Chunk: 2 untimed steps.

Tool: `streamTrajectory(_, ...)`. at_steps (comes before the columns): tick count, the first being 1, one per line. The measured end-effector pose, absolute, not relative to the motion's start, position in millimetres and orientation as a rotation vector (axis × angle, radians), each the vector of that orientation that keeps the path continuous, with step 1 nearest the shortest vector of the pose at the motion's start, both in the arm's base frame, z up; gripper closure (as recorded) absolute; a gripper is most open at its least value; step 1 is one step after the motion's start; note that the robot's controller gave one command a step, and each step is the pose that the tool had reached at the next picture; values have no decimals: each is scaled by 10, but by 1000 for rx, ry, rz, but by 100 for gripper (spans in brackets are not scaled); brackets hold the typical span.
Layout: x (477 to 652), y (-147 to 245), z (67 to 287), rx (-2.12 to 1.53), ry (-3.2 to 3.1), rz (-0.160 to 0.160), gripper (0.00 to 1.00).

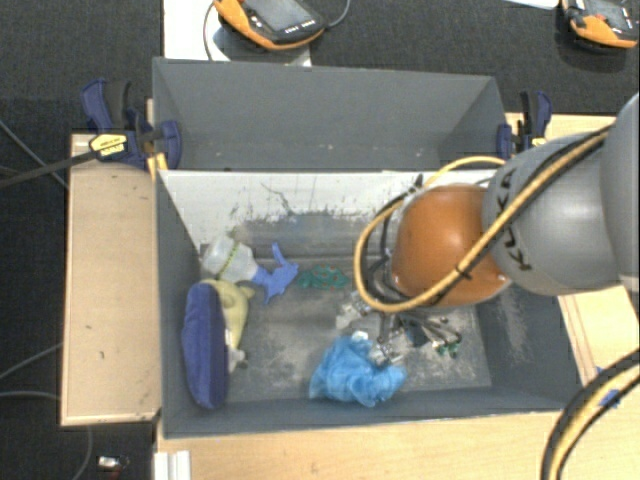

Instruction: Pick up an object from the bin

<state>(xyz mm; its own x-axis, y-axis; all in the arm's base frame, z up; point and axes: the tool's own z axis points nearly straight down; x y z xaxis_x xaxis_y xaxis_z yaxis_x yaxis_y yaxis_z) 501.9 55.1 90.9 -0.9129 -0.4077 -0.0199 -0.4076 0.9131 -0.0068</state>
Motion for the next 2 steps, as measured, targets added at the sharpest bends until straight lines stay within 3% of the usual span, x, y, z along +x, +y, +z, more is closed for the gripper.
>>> streamTrajectory(1,4946,627,767,-846,2997,-20,0)
streamTrajectory(2,4921,555,1187,-1233,2859,-17,0)
